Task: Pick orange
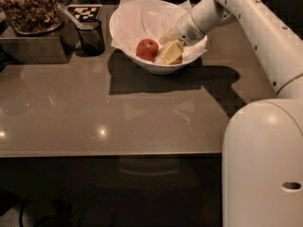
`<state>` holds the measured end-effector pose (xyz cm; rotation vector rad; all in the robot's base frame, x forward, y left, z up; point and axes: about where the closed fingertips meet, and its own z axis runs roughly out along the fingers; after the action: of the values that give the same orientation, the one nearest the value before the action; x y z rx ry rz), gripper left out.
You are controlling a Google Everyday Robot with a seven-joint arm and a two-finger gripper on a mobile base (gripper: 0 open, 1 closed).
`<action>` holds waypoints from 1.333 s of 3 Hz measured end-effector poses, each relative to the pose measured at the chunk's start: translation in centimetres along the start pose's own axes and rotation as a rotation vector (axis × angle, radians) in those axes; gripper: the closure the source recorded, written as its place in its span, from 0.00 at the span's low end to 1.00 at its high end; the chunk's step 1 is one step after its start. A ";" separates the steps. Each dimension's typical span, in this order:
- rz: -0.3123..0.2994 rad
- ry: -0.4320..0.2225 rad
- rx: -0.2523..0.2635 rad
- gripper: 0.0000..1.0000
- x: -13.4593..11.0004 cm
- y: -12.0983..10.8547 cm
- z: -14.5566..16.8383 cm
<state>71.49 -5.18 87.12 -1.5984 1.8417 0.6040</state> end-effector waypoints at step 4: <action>-0.011 0.045 -0.029 0.40 1.3 0.7 0.7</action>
Offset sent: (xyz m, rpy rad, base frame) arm -0.0114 -0.0075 -0.0143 -0.0393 0.0269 0.0232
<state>70.82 -5.46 85.66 -1.6523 1.8635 0.5973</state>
